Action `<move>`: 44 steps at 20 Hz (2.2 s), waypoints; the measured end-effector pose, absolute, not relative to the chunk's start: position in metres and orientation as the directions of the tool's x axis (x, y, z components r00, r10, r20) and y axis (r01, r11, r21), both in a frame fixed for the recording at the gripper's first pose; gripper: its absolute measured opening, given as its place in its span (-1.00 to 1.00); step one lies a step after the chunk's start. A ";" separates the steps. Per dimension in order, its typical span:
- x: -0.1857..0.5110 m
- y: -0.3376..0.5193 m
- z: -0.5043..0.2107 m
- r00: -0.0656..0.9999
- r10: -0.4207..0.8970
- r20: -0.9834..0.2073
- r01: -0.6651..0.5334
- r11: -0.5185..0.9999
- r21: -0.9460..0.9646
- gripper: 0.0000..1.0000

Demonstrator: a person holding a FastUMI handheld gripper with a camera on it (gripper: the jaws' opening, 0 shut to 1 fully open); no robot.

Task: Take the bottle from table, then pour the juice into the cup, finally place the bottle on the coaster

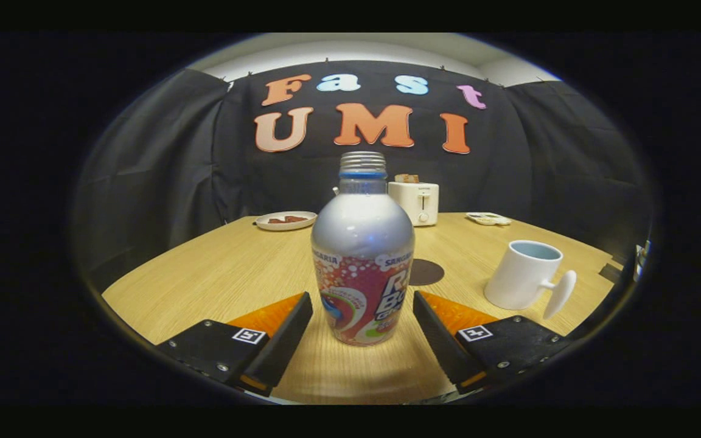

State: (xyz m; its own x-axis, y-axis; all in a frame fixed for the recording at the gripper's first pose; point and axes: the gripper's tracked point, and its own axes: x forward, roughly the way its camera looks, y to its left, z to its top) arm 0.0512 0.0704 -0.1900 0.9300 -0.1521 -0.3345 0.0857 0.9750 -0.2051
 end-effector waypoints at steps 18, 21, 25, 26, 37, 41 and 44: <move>0.066 0.089 -0.132 0.965 -0.096 -0.244 0.137 0.978 0.159 0.52; 0.068 0.079 -0.123 0.964 -0.120 -0.236 0.178 0.954 0.243 0.52; 0.073 0.074 -0.113 0.965 -0.126 -0.231 0.212 0.891 0.401 0.52; 0.075 0.070 -0.113 0.964 -0.130 -0.231 0.222 0.872 0.436 0.52; 0.089 0.033 -0.120 0.952 -0.168 -0.255 0.306 0.553 0.775 0.52; 0.092 0.020 -0.122 0.941 -0.194 -0.277 0.336 0.436 0.835 0.51; 0.098 0.016 -0.118 0.939 -0.196 -0.281 0.334 0.345 0.877 0.51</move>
